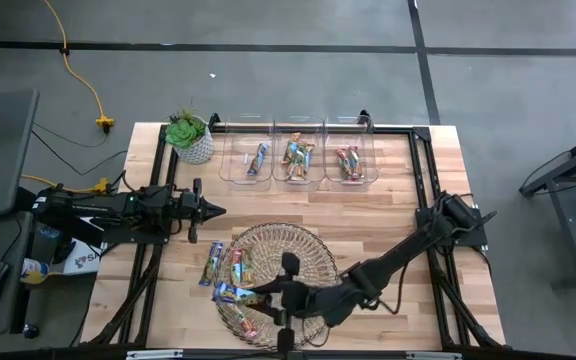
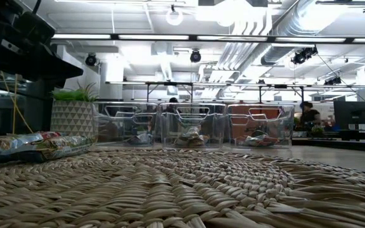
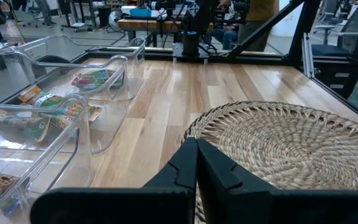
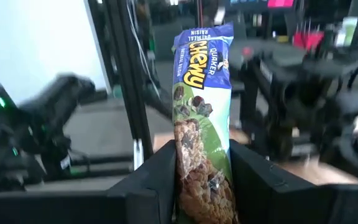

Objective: Pick and place Granola Bars by type
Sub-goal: Put the blue granola bar into the left transparent bin

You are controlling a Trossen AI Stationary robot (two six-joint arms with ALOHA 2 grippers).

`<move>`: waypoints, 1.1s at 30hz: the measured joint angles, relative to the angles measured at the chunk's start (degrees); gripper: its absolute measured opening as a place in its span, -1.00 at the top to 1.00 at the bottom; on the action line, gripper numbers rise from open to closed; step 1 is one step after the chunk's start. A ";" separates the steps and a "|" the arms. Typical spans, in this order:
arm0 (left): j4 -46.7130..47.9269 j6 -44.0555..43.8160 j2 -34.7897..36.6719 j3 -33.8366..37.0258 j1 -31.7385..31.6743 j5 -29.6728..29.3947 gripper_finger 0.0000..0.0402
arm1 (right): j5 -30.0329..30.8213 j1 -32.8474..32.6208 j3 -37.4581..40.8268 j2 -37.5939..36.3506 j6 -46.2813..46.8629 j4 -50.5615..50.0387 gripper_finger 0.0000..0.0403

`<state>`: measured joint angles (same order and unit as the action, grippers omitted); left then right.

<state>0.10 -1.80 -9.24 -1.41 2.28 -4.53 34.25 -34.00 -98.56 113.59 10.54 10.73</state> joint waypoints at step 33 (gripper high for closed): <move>0.00 -0.02 0.01 -0.02 -0.02 -0.01 0.99 | -4.21 15.93 -3.05 -3.31 -6.57 19.89 0.42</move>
<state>0.10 -1.82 -9.23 -1.43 2.27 -4.54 30.03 -18.07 -101.61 110.28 3.97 30.62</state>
